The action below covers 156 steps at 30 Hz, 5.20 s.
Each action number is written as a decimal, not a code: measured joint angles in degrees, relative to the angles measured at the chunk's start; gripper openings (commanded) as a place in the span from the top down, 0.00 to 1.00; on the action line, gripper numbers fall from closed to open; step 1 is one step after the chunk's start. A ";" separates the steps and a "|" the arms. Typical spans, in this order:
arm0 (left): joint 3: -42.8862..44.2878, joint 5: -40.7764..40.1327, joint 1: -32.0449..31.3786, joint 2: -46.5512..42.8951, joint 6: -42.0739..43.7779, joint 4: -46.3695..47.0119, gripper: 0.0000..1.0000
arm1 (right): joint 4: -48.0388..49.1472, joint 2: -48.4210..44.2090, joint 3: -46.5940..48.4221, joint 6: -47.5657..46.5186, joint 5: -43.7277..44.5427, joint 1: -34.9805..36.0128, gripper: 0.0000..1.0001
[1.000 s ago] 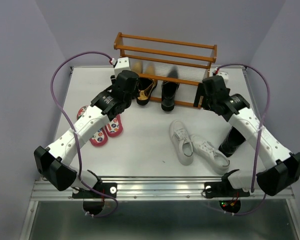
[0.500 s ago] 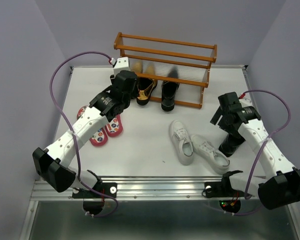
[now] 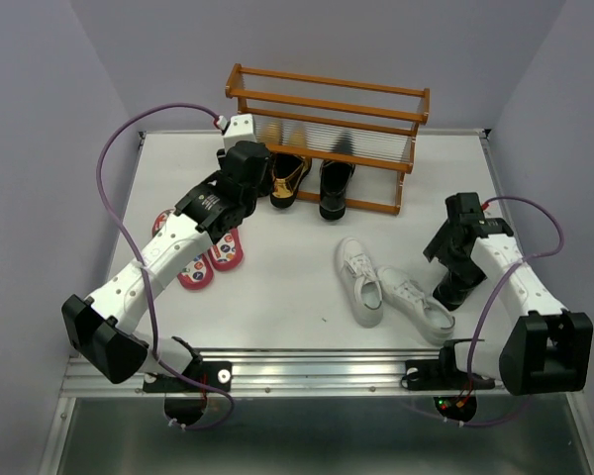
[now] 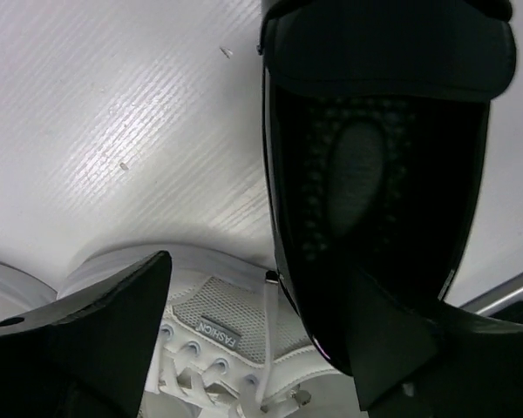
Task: Place and organize the shoes onto the shoe shelf
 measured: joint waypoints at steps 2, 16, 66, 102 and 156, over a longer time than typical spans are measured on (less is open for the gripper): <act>-0.37 0.00 0.00 -0.15 0.00 0.33 0.45 | 1.88 0.96 -0.68 -0.63 -1.03 -0.13 0.55; -1.75 -0.04 0.39 -0.42 0.22 0.35 0.45 | 5.35 2.23 -1.09 -5.05 -1.05 -0.79 0.99; -0.22 -0.44 3.08 -0.46 0.81 0.26 0.45 | -15.93 5.70 28.30 -16.44 -17.75 24.46 0.99; -1.57 2.03 7.80 -2.23 1.25 0.94 0.45 | 2.97 27.34 36.63 -25.75 -7.74 25.57 0.99; -4.87 3.45 10.88 -4.87 2.27 2.40 0.46 | 21.22 45.64 46.99 -30.53 7.48 25.64 0.43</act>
